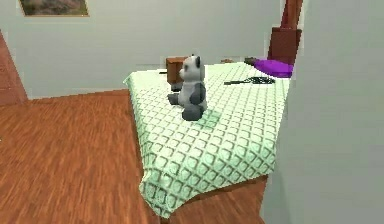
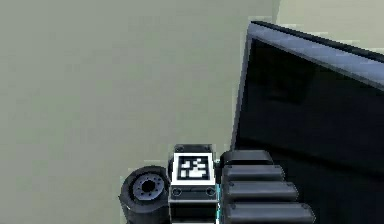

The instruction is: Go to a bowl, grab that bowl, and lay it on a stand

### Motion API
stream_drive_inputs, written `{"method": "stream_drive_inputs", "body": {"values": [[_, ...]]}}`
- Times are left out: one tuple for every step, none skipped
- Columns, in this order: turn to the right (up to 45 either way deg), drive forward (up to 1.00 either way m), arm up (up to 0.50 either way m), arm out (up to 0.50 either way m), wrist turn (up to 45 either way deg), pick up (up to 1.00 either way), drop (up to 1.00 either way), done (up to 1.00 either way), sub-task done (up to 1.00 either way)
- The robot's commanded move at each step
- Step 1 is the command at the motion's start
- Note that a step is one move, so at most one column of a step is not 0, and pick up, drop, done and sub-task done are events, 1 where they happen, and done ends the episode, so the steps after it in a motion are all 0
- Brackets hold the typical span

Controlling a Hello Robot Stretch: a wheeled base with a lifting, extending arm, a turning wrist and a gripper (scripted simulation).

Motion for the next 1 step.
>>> {"method": "stream_drive_inputs", "body": {"values": [[3.0,0.0,0.0,0.0,0.0,0.0,0.0,0.0,0.0]]}}
